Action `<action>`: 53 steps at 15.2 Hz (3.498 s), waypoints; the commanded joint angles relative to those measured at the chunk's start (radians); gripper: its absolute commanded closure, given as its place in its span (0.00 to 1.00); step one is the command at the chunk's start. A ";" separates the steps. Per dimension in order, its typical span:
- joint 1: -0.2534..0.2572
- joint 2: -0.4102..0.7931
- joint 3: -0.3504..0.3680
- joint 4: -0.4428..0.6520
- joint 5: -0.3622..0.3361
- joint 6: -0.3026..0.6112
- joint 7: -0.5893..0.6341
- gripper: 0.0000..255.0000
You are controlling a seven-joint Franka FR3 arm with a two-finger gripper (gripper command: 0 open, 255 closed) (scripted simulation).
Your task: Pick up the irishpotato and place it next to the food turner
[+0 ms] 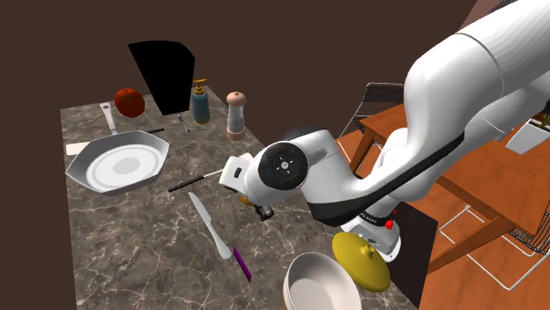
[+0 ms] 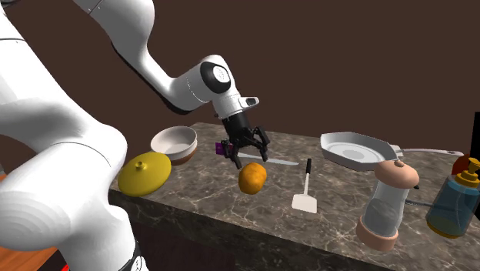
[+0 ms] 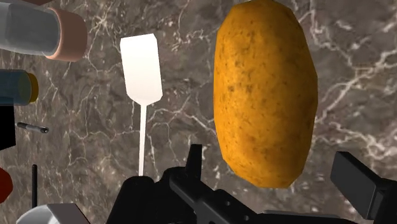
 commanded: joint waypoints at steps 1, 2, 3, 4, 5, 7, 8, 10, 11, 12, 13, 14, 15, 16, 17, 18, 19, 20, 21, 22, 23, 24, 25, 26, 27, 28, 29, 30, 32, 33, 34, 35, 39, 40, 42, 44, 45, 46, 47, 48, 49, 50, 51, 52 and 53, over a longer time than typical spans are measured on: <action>-0.020 0.020 0.009 -0.011 -0.028 0.027 0.019 0.00; -0.032 0.032 0.014 -0.015 -0.045 0.040 0.030 0.00; -0.045 0.044 0.019 -0.018 -0.062 0.052 0.041 0.00; -0.052 0.052 0.022 -0.020 -0.073 0.059 0.048 0.00; -0.052 0.052 0.022 -0.020 -0.073 0.059 0.048 0.00; -0.052 0.052 0.022 -0.020 -0.073 0.059 0.048 0.00; -0.052 0.052 0.022 -0.020 -0.073 0.059 0.048 0.00; -0.052 0.052 0.022 -0.020 -0.073 0.059 0.048 0.00; -0.052 0.052 0.022 -0.020 -0.073 0.059 0.048 0.00; -0.052 0.052 0.022 -0.020 -0.073 0.059 0.048 1.00; -0.052 0.052 0.022 -0.020 -0.073 0.059 0.048 1.00; -0.052 0.052 0.022 -0.020 -0.073 0.059 0.048 1.00; -0.052 0.052 0.022 -0.020 -0.072 0.059 0.048 1.00; -0.052 0.052 0.022 -0.020 -0.073 0.059 0.048 1.00; -0.052 0.052 0.022 -0.020 -0.073 0.060 0.048 1.00; -0.053 0.052 0.022 -0.020 -0.074 0.060 0.049 1.00; -0.053 0.052 0.021 -0.021 -0.074 0.060 0.049 1.00; -0.053 0.052 0.022 -0.021 -0.074 0.061 0.049 1.00; -0.052 0.052 0.022 -0.020 -0.073 0.059 0.048 1.00; -0.041 0.037 0.012 -0.018 -0.055 0.049 0.030 1.00; -0.031 0.023 0.002 -0.015 -0.039 0.039 0.013 1.00; -0.021 0.010 -0.007 -0.012 -0.024 0.028 -0.004 1.00; -0.012 -0.003 -0.016 -0.009 -0.011 0.016 -0.019 1.00; -0.003 -0.016 -0.025 -0.005 0.002 0.005 -0.034 1.00; 0.006 -0.028 -0.034 -0.001 0.014 -0.007 -0.049 1.00; 0.013 -0.040 -0.042 0.003 0.025 -0.019 -0.063 1.00; 0.021 -0.051 -0.050 0.008 0.036 -0.031 -0.076 1.00; 0.028 -0.062 -0.058 0.013 0.045 -0.043 -0.089 1.00; 0.041 -0.082 -0.073 0.023 0.063 -0.068 -0.113 1.00; 0.047 -0.092 -0.080 0.029 0.071 -0.080 -0.124 1.00; 0.052 -0.101 -0.087 0.035 0.078 -0.093 -0.135 1.00; 0.058 -0.110 -0.094 0.041 0.085 -0.105 -0.146 1.00; 0.075 -0.143 -0.119 0.069 0.107 -0.156 -0.186 1.00; 0.078 -0.150 -0.124 0.076 0.112 -0.168 -0.195 1.00; 0.085 -0.164 -0.135 0.091 0.120 -0.194 -0.213 1.00; 0.090 -0.177 -0.145 0.108 0.127 -0.219 -0.230 1.00; 0.092 -0.182 -0.150 0.116 0.130 -0.231 -0.238 1.00; 0.094 -0.188 -0.155 0.125 0.133 -0.244 -0.246 1.00; 0.096 -0.193 -0.159 0.134 0.136 -0.256 -0.253 1.00; 0.097 -0.194 -0.160 0.134 0.136 -0.257 -0.254 1.00; 0.073 -0.165 -0.163 0.151 0.115 -0.242 -0.259 1.00; 0.050 -0.136 -0.165 0.170 0.094 -0.229 -0.264 1.00; 0.028 -0.106 -0.167 0.189 0.073 -0.217 -0.267 1.00; 0.006 -0.075 -0.169 0.210 0.052 -0.206 -0.270 1.00; -0.016 -0.044 -0.170 0.232 0.030 -0.197 -0.273 1.00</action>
